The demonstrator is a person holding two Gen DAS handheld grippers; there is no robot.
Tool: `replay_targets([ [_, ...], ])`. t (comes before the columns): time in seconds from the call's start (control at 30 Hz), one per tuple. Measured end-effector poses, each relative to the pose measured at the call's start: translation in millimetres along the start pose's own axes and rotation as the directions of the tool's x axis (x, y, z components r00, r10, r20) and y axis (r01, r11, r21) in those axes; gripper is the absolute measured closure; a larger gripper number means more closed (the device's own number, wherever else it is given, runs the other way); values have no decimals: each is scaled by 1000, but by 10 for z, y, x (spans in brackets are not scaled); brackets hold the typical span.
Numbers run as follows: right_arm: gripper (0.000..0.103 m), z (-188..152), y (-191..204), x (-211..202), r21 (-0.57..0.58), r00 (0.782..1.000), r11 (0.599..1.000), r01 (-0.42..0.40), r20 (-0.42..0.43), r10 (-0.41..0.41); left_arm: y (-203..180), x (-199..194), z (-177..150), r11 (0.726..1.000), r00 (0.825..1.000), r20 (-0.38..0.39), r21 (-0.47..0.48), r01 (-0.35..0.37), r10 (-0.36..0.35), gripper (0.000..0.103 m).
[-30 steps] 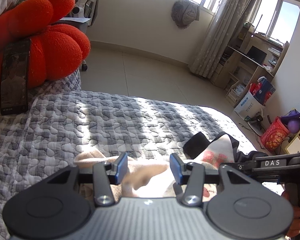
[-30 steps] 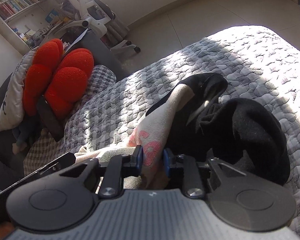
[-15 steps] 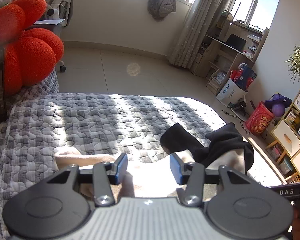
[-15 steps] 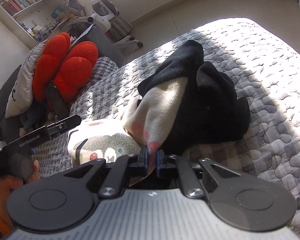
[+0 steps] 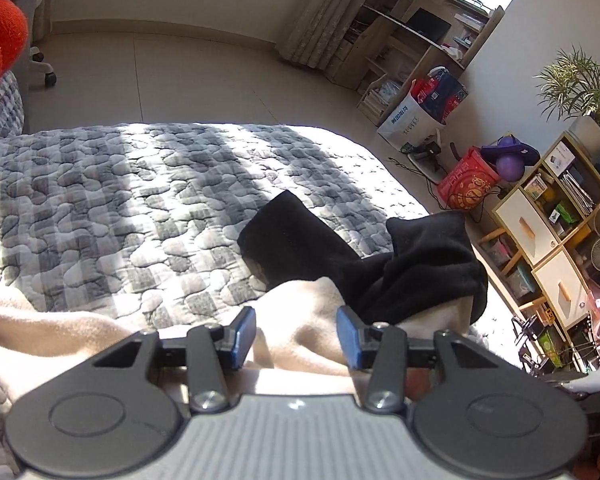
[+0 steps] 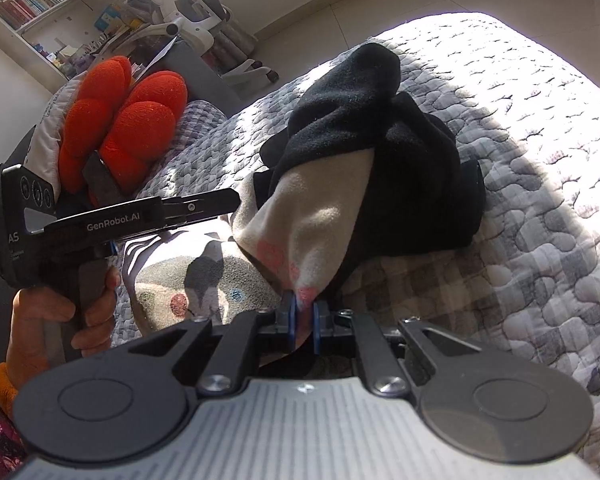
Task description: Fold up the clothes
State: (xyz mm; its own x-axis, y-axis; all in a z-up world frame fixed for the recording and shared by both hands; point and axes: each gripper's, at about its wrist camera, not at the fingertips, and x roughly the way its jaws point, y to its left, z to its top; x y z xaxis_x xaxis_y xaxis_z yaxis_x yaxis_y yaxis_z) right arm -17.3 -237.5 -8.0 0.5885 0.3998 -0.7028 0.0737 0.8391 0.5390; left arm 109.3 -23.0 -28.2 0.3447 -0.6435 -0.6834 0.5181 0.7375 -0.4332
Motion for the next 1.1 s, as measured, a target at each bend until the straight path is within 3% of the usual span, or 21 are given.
replay_targets([
  [0.07,93,3,-11,13,5,1000,1000,2,0,-2,1,57,-46,1000,1000,-6,-19,7,-8,83],
  [0.13,93,6,-5,22,5,1000,1000,6,2,-6,-22,58,-89,1000,1000,11,-29,-12,13,94],
  [0.3,93,38,92,-25,-25,999,999,22,43,-21,-53,-184,-76,997,994,103,-67,-37,44,96],
  [0.47,93,157,331,-90,-106,993,994,32,118,-20,-130,-500,-25,994,968,230,-72,-85,100,97],
  [0.6,93,295,538,-61,-168,986,985,26,164,1,-176,-732,12,983,922,338,-74,-171,186,97],
  [0.73,93,450,791,67,-237,979,971,14,199,34,-130,-943,62,960,856,436,-106,-259,279,97],
  [0.9,93,607,1064,373,-305,978,952,-18,193,80,94,-1140,79,924,787,485,-192,-330,381,97],
  [0.97,93,636,1152,514,-326,980,945,-34,173,95,190,-1202,57,909,773,479,-226,-349,416,97],
  [1.1,93,624,1315,783,-372,987,926,-65,116,115,430,-1260,-52,875,761,433,-280,-395,483,97],
])
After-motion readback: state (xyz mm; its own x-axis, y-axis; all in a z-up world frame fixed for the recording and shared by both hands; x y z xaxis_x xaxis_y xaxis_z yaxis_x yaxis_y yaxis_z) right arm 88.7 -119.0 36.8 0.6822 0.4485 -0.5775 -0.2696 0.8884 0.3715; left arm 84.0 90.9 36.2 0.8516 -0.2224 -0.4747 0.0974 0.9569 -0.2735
